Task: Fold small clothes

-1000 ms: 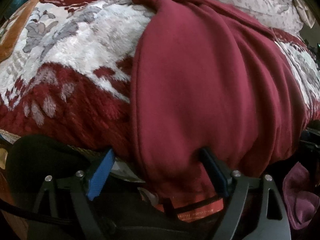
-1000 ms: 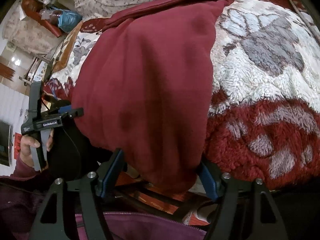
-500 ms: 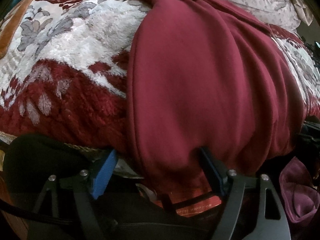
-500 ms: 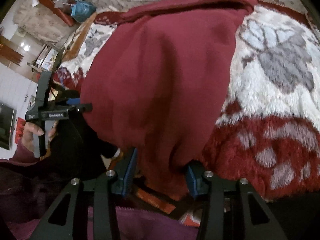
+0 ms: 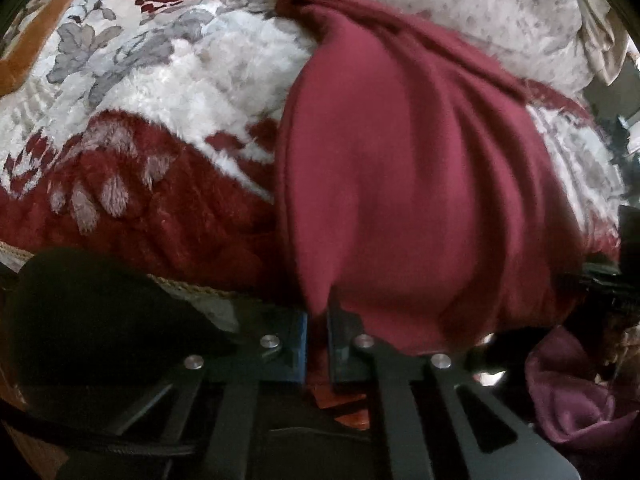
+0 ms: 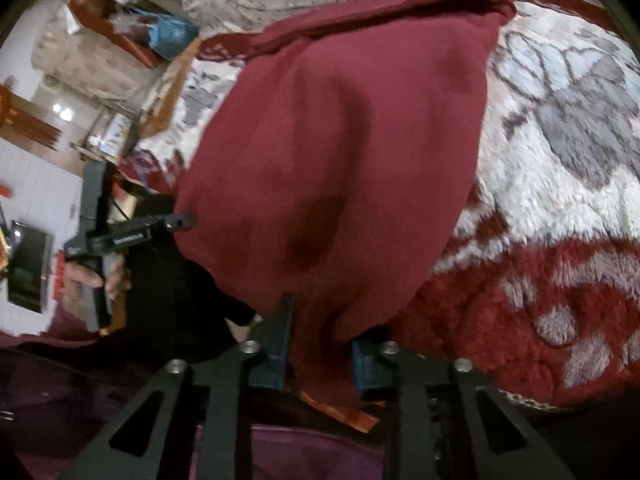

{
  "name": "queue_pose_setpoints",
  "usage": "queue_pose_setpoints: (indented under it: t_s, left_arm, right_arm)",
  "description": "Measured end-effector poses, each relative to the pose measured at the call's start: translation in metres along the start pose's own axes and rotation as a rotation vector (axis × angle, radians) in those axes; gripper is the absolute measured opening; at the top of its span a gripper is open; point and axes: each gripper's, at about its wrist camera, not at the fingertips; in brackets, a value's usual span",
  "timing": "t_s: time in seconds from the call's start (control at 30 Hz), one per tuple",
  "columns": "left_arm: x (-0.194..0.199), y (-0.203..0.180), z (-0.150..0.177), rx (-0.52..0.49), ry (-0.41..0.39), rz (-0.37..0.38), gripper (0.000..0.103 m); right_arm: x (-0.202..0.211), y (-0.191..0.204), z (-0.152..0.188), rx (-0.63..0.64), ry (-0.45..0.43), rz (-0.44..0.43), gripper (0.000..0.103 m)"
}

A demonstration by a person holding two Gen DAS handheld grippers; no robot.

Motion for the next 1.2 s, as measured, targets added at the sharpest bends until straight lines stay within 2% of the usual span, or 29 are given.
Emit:
queue_pose_setpoints:
  t_s: [0.17,0.37,0.5,0.67,0.9,1.1,1.17,1.2]
  left_arm:
    - [0.022,0.001,-0.012,0.007,-0.04,0.068,0.007]
    - [0.06,-0.004,-0.05,0.015,-0.162,0.127,0.007]
    - [0.064,0.002,-0.106,0.039,-0.248,0.136,0.007]
    - [0.051,-0.012,-0.18,0.087,-0.31,0.141,0.007]
    - [0.002,-0.004,-0.262,0.202,-0.301,0.117,0.006]
    - [-0.037,0.01,-0.294,0.268,-0.268,0.11,0.007]
    - [-0.045,0.022,-0.299,0.307,-0.255,0.157,0.008]
    - [-0.048,0.027,-0.3,0.326,-0.243,0.177,0.012]
  right_arm:
    - [0.022,0.008,-0.015,-0.003,-0.078,-0.087,0.019]
    - [0.049,0.015,-0.043,0.016,-0.201,-0.151,0.016]
    - [0.07,0.012,-0.08,0.016,-0.33,-0.148,0.016]
    - [0.081,-0.004,-0.136,-0.025,-0.417,-0.108,0.016]
    - [0.078,-0.066,-0.211,-0.157,-0.468,-0.007,0.016]
    - [0.052,-0.106,-0.255,-0.215,-0.459,0.02,0.017]
    - [0.05,-0.115,-0.259,-0.222,-0.474,0.025,0.018]
    - [0.049,-0.121,-0.261,-0.234,-0.479,0.027,0.022]
Point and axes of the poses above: each gripper's, at about its wrist camera, not at the fingertips, and x roughly against the way its jaws point, y to its left, z to its underside, and after that the axes turned 8 degrees about -z, right-handed
